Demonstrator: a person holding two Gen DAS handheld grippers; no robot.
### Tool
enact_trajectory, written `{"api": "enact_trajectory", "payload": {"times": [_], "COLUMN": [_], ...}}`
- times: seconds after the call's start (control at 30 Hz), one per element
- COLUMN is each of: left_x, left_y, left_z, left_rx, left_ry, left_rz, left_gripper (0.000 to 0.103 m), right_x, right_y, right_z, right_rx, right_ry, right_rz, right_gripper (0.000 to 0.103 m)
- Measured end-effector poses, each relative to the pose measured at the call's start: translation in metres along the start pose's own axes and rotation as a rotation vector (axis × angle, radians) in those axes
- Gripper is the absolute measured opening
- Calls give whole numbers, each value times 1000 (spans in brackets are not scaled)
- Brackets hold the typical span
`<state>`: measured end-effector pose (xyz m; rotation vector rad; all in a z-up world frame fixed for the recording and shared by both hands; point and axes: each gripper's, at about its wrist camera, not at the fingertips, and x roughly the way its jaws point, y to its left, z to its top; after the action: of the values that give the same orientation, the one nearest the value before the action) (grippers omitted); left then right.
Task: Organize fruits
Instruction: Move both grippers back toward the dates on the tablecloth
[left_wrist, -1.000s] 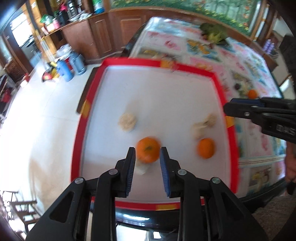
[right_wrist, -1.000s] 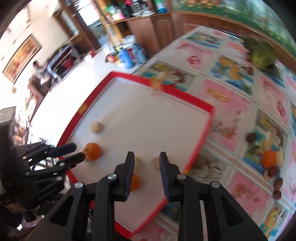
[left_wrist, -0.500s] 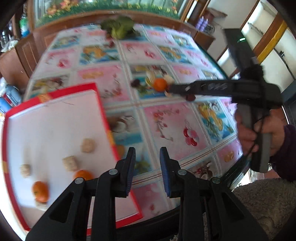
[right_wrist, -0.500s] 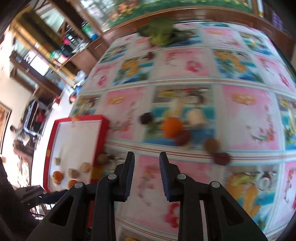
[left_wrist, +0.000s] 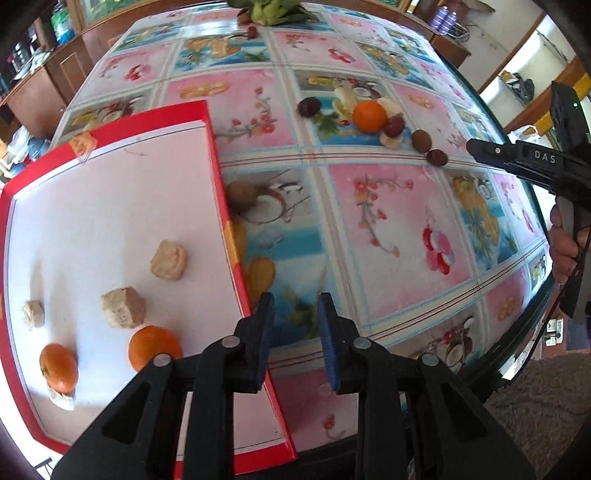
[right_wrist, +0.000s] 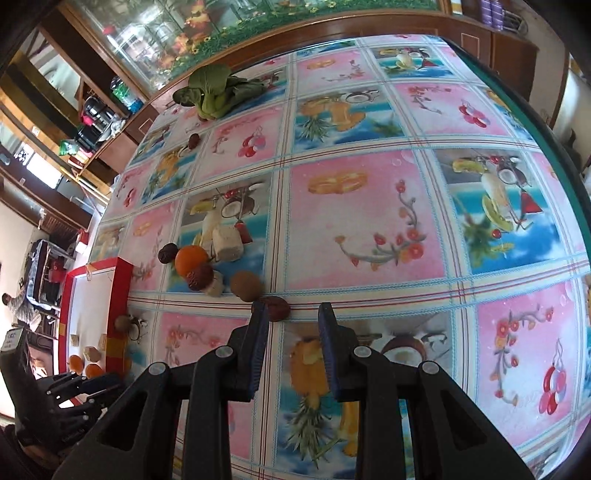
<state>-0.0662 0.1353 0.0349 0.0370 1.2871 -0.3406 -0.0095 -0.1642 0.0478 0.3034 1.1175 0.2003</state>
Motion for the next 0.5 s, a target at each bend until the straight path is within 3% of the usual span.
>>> {"api": "enact_trajectory", "payload": {"times": [0.13, 0.27, 0.5], "left_x": [-3, -5, -11], "left_y": [6, 12, 0], "left_z": [-6, -6, 27], "left_rx": [-7, -43, -55], "left_ry": [5, 7, -77], "left_rz": [28, 27, 52], "left_gripper": [27, 27, 27], "right_x": [12, 25, 41], "right_y": [7, 12, 20], "right_z": [3, 5, 8], "right_rx": [-65, -107, -176], "right_ry": [34, 64, 99], "right_rz": [3, -10, -70], "right_gripper": [27, 43, 43]}}
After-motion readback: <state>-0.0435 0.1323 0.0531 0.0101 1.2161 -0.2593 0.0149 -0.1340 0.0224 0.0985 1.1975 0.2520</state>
